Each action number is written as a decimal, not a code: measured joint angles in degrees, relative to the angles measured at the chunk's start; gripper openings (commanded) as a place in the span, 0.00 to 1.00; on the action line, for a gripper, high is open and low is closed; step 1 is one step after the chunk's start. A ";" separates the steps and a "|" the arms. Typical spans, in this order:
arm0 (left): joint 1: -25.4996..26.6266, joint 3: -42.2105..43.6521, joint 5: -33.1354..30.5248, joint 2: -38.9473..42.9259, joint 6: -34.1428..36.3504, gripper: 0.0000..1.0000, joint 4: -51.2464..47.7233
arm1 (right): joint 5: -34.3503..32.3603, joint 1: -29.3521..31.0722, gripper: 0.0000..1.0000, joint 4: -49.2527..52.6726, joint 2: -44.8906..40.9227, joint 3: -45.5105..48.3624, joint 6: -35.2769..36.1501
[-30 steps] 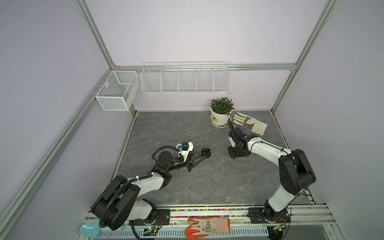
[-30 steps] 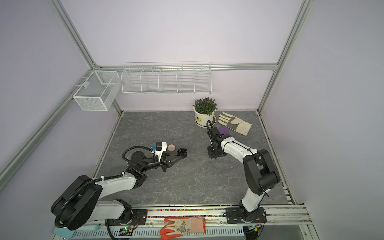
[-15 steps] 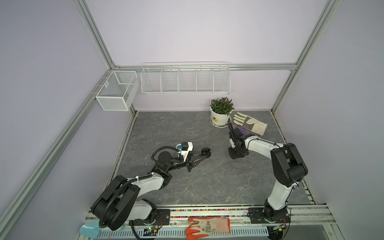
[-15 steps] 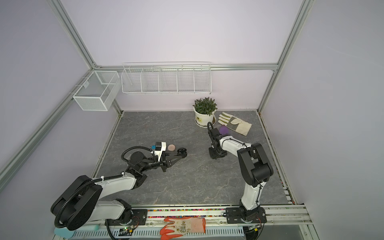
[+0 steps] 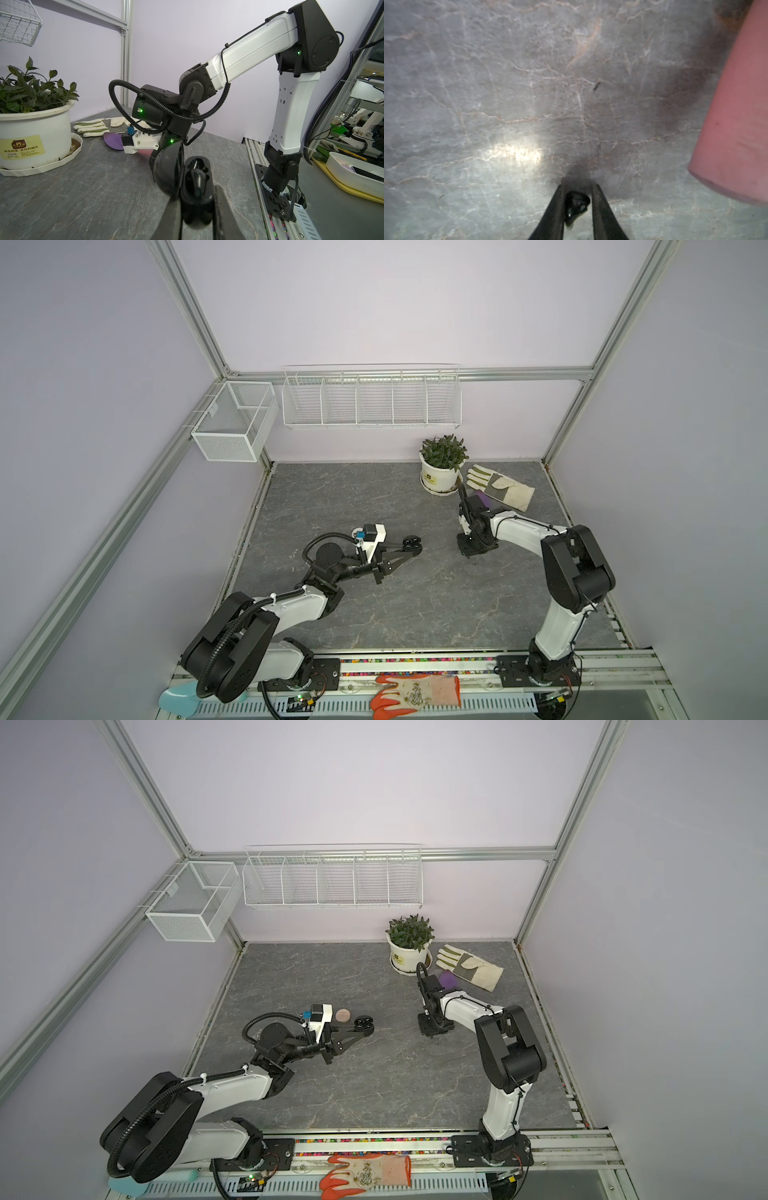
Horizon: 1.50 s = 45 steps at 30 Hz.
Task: Insert the wireless bluetooth earbuds into the charging case
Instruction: 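Move the right gripper down to the second black earbud and grasp it, then carry the earbud with the right gripper over the case in the left gripper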
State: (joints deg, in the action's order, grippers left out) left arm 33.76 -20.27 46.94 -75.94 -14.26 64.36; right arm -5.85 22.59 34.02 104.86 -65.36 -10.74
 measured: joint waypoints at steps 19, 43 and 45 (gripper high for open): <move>0.00 1.60 -1.79 0.74 -0.61 0.00 -0.44 | 2.49 0.52 0.18 -1.92 -1.11 1.33 -1.53; -0.39 2.93 -5.11 0.90 -2.01 0.00 2.25 | 5.38 10.40 0.17 -9.70 -13.51 3.28 -6.88; -0.44 2.93 -5.11 0.42 -2.23 0.00 2.82 | 5.03 11.06 0.17 -9.97 -16.48 3.23 -6.95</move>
State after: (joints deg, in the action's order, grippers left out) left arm 33.32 -17.34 41.82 -75.53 -16.49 67.18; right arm -0.82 33.65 24.05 88.38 -62.13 -17.69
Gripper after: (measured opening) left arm 0.196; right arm 0.175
